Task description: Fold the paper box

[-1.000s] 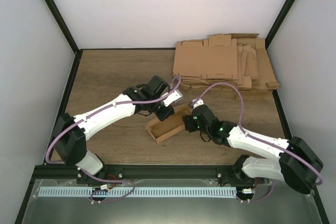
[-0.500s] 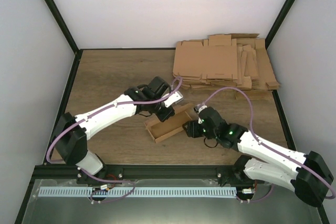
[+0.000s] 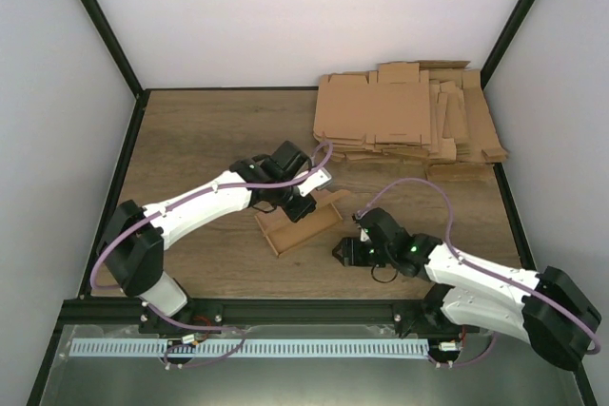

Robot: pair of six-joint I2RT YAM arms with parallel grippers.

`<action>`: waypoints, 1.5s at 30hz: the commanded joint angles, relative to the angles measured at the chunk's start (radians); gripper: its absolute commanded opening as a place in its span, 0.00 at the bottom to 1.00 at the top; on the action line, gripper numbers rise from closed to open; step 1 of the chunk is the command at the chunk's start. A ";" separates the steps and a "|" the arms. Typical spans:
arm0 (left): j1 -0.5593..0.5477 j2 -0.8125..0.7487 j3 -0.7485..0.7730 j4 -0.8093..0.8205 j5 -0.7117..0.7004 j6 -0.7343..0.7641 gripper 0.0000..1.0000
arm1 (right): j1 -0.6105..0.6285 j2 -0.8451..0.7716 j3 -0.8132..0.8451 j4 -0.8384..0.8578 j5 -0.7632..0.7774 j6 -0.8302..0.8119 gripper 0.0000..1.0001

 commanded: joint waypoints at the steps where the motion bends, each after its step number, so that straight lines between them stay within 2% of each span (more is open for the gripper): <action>1: 0.001 0.015 -0.012 -0.017 -0.006 -0.002 0.04 | 0.011 0.011 -0.036 0.072 -0.068 0.071 0.56; 8: 0.001 0.023 -0.007 -0.004 0.015 -0.023 0.04 | 0.009 0.047 -0.115 0.279 -0.135 0.119 0.50; 22: 0.000 0.042 -0.039 0.027 0.065 -0.068 0.04 | -0.026 0.268 -0.112 0.609 -0.138 0.129 0.48; 27: 0.000 0.060 -0.052 0.019 0.059 -0.069 0.04 | -0.037 0.236 -0.109 0.536 -0.042 0.136 0.47; 34: 0.000 0.064 -0.085 0.025 0.059 -0.073 0.04 | -0.143 0.064 -0.112 0.348 -0.013 0.002 0.49; 40: 0.001 0.076 -0.111 0.052 0.078 -0.087 0.04 | -0.179 -0.084 -0.042 0.123 0.059 -0.086 0.51; 45: -0.001 0.094 -0.115 0.065 0.087 -0.109 0.05 | -0.252 -0.122 0.071 0.007 0.121 -0.186 0.51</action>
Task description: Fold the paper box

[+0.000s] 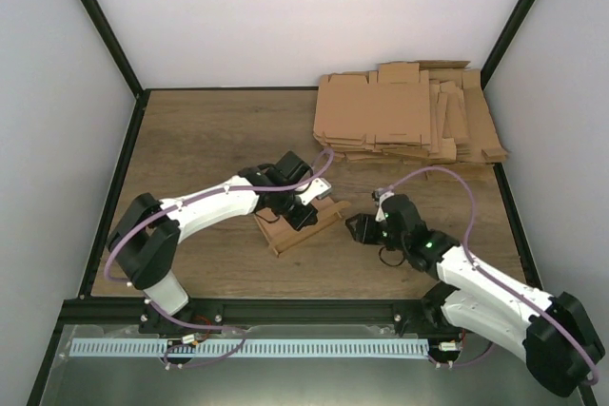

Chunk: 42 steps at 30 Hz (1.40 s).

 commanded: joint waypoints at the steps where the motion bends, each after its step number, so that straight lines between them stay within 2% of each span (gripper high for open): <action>1: -0.001 0.038 -0.027 -0.022 -0.004 -0.034 0.06 | -0.093 -0.026 0.147 -0.143 0.058 -0.131 0.51; 5: -0.002 0.049 -0.032 -0.014 -0.003 -0.059 0.09 | -0.231 0.014 0.244 -0.158 -0.076 -0.226 0.51; 9: -0.002 0.052 -0.042 0.004 0.005 -0.080 0.16 | -0.320 0.192 0.359 -0.183 -0.260 -0.306 0.52; 12: -0.003 0.046 -0.041 0.013 0.000 -0.098 0.34 | -0.331 0.335 0.431 -0.197 -0.330 -0.335 0.52; 16: -0.003 0.017 -0.032 0.022 -0.010 -0.150 0.60 | -0.337 0.435 0.442 -0.142 -0.416 -0.342 0.51; 21: 0.002 -0.066 -0.012 0.045 -0.054 -0.234 0.79 | -0.335 0.531 0.445 -0.104 -0.498 -0.358 0.48; 25: 0.009 -0.142 0.025 0.019 -0.173 -0.305 0.99 | -0.336 0.574 0.431 -0.085 -0.537 -0.367 0.46; 31: 0.043 -0.314 0.020 -0.022 -0.396 -0.466 1.00 | -0.335 0.575 0.412 -0.073 -0.535 -0.376 0.45; 33: 0.074 -0.383 -0.007 -0.032 -0.425 -0.532 1.00 | -0.335 0.574 0.415 -0.074 -0.528 -0.381 0.45; 38: 0.189 -0.508 -0.138 -0.029 -0.278 -0.722 1.00 | -0.335 0.576 0.421 -0.085 -0.516 -0.399 0.44; 42: 0.210 -0.537 -0.270 0.046 -0.107 -0.846 0.97 | -0.329 0.586 0.425 -0.085 -0.524 -0.406 0.41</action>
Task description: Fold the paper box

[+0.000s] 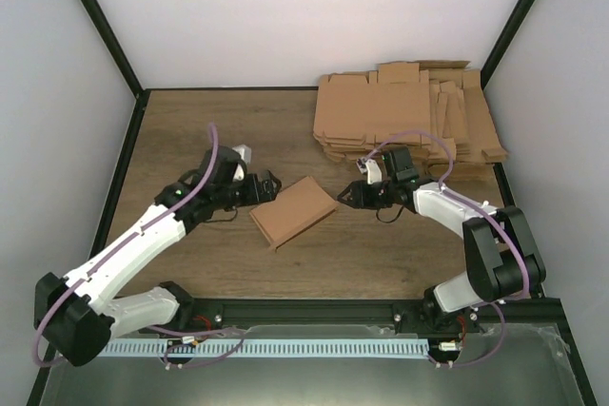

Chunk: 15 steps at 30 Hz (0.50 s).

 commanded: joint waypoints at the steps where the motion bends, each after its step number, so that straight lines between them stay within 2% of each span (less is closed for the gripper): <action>1: 0.010 -0.007 -0.146 0.063 0.200 -0.196 0.95 | 0.001 0.016 0.017 0.005 -0.019 -0.026 0.40; 6: 0.011 -0.032 -0.246 0.129 0.234 -0.266 0.76 | 0.025 0.026 0.028 0.004 -0.023 -0.028 0.39; 12: 0.013 -0.079 -0.341 0.201 0.249 -0.351 0.66 | 0.027 0.025 0.087 -0.012 0.030 -0.023 0.50; 15: 0.014 -0.082 -0.385 0.243 0.259 -0.389 0.61 | 0.028 0.043 0.124 -0.021 0.041 -0.026 0.51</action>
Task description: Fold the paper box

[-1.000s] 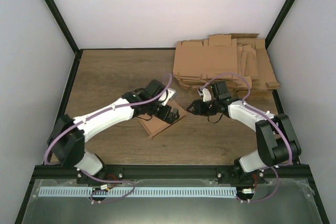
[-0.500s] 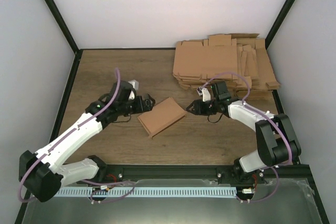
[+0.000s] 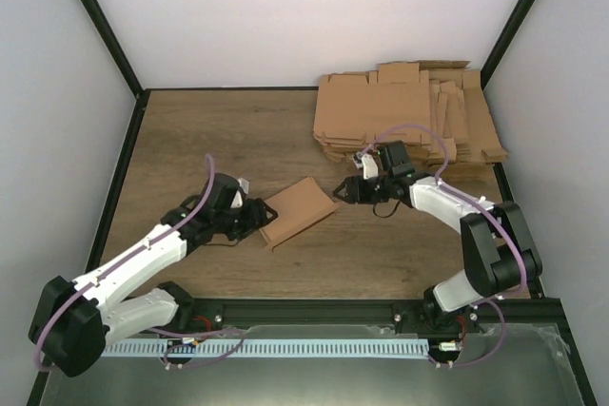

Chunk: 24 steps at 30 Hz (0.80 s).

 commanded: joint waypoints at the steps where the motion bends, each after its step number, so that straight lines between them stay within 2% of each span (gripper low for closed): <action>1: 0.005 -0.013 -0.062 0.092 0.028 -0.085 0.59 | 0.007 0.023 0.094 -0.010 0.032 -0.016 0.51; 7: 0.008 -0.008 -0.103 0.075 -0.010 -0.084 0.54 | 0.025 0.072 0.140 -0.037 0.069 -0.042 0.52; 20: 0.016 0.017 -0.219 0.300 0.113 -0.167 0.53 | 0.099 0.175 0.155 -0.011 0.042 -0.032 0.46; 24: 0.016 0.077 -0.226 0.336 0.138 -0.155 0.48 | 0.111 0.175 0.134 -0.002 0.032 -0.023 0.42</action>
